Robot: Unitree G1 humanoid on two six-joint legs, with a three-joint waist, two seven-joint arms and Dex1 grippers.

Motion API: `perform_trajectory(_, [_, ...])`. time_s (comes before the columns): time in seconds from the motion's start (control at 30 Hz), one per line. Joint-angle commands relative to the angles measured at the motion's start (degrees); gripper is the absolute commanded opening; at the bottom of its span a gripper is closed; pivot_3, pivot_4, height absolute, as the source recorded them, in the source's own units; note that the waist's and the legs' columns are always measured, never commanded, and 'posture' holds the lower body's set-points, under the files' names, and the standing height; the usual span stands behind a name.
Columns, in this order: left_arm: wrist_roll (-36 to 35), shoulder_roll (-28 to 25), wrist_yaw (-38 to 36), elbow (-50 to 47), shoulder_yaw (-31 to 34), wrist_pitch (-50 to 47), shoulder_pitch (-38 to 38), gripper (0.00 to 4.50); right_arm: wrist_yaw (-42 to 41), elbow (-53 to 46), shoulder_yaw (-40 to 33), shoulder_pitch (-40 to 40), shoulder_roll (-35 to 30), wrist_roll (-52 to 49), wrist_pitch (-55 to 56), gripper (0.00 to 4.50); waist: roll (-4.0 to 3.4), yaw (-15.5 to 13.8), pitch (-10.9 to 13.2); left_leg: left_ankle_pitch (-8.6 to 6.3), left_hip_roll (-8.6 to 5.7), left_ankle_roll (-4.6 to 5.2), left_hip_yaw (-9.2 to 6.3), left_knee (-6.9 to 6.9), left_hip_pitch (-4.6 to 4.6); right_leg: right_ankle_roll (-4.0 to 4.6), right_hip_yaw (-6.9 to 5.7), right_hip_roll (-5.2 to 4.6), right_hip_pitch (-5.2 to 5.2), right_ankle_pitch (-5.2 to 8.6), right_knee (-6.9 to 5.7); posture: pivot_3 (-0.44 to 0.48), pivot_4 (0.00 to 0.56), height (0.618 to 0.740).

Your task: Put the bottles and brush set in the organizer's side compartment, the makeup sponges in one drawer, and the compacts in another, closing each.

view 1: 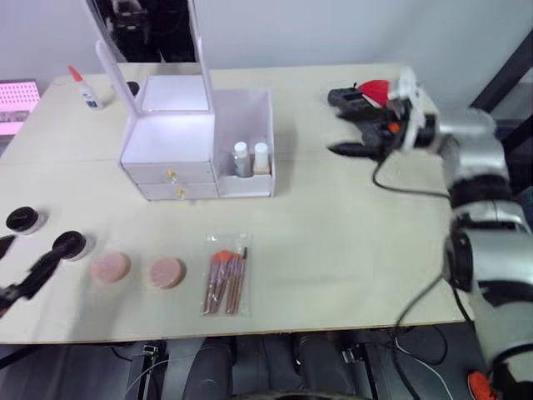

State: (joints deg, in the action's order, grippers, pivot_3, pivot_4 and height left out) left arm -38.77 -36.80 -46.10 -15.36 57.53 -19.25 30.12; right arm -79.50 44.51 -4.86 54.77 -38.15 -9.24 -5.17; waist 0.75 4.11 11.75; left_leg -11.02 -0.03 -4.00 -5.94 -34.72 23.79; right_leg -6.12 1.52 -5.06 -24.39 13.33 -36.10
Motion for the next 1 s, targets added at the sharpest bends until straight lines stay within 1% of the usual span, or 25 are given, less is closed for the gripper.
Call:
perform_trajectory(0.03, [1.99,0.55,-1.58,6.71,4.64,5.44,1.91,4.5,5.48,-9.16,-5.23,-8.14,-3.53,-2.73,-0.04,4.46,-0.02,0.05,0.0,0.0,0.0,0.0,0.01,0.0,-0.01,0.0,0.01,0.0,-0.01,0.0,-0.02,0.0,0.15,0.74])
perform_trajectory(0.1, [3.13,0.52,-2.03,11.33,5.27,7.94,2.34,4.5,9.06,-8.93,-8.08,-12.17,-4.61,-3.7,1.07,4.46,-0.02,-0.02,0.0,0.0,0.01,0.0,0.04,-0.04,-0.02,0.0,0.03,-0.01,0.0,0.0,-0.02,0.0,0.15,0.74])
perform_trajectory(0.17, [3.21,0.01,-1.85,15.98,6.28,9.54,2.0,4.5,11.51,-7.43,-9.06,-14.33,-5.9,-3.05,3.69,4.46,-0.02,-0.01,0.0,0.0,0.0,-0.01,0.09,-0.09,-0.02,0.0,0.04,-0.04,0.01,0.0,0.0,0.0,0.15,0.74])
perform_trajectory(0.3, [2.88,-2.07,-1.32,22.71,8.56,12.32,0.78,4.5,17.02,2.24,-12.08,-14.42,-8.99,-2.88,7.94,4.46,0.07,-0.13,-0.05,-0.01,0.01,-0.02,0.1,-0.13,-0.01,-0.16,0.03,-0.08,0.02,0.1,0.04,0.0,0.15,0.74])
perform_trajectory(0.37, [2.88,-3.16,-1.63,25.38,9.16,13.38,0.67,4.5,17.65,5.95,-12.46,-15.2,-10.67,-2.63,9.49,4.46,0.1,-0.24,-0.07,-0.01,0.0,-0.02,0.1,-0.12,0.01,-0.1,0.02,-0.11,0.03,0.07,0.09,0.0,0.15,0.74])
perform_trajectory(0.43, [2.76,-3.7,-2.37,26.38,9.12,13.89,0.77,4.5,17.69,7.63,-12.43,-15.42,-11.31,-2.83,10.2,4.46,0.1,-0.16,-0.07,-0.02,-0.02,-0.03,0.18,-0.1,0.02,0.04,0.02,-0.18,0.05,-0.02,0.15,0.0,0.15,0.74])
perform_trajectory(0.53, [1.83,-4.23,-2.96,26.54,8.94,13.67,0.42,4.5,17.59,8.71,-12.26,-15.05,-11.39,-3.19,10.77,4.46,0.11,0.07,-0.07,-0.02,-0.02,-0.02,0.32,-0.1,-0.01,0.03,0.02,-0.25,0.03,-0.02,0.14,0.0,0.15,0.74])
perform_trajectory(0.63, [1.25,-4.54,-3.75,24.28,7.58,12.22,0.04,4.5,17.28,7.58,-11.39,-14.25,-10.48,-3.31,9.92,4.46,0.11,0.11,-0.07,-0.02,0.0,-0.02,0.46,-0.06,-0.1,0.01,0.03,-0.3,0.02,0.0,0.08,0.0,0.15,0.74])
perform_trajectory(0.7, [-0.94,-4.37,-5.56,18.76,5.17,9.13,0.15,4.5,14.09,2.14,-9.71,-13.21,-8.93,-5.27,3.65,4.46,0.11,0.03,-0.07,-0.02,0.0,-0.02,0.48,-0.05,-0.11,0.01,0.03,-0.31,0.02,-0.01,0.08,0.0,0.15,0.74])
perform_trajectory(0.8, [-3.88,-5.65,-8.09,7.19,0.14,3.03,1.83,4.5,9.71,-10.76,-5.3,-11.93,-6.29,-8.96,-10.18,4.46,0.11,0.03,-0.07,-0.01,0.02,-0.02,0.53,-0.07,-0.15,0.01,0.09,-0.31,0.02,-0.01,0.02,0.0,0.15,0.74])
perform_trajectory(0.9, [-7.54,-8.49,-8.74,-2.99,-3.83,-3.67,1.79,4.5,8.51,-24.44,0.78,-12.03,-4.71,-10.88,-22.45,4.46,0.11,-0.24,-0.07,-0.01,0.06,-0.02,0.53,-0.06,-0.17,0.03,0.1,-0.28,0.01,-0.03,-0.06,0.0,0.15,0.74])
perform_trajectory(1.0, [-9.46,-10.66,-8.16,-9.62,-7.25,-8.47,1.12,4.5,9.94,-34.5,2.64,-13.0,-3.49,-13.7,-29.58,4.46,0.11,-0.52,-0.07,-0.02,0.08,-0.02,0.57,0.05,-0.15,0.01,0.09,-0.29,0.01,-0.01,0.01,0.0,0.15,0.74])
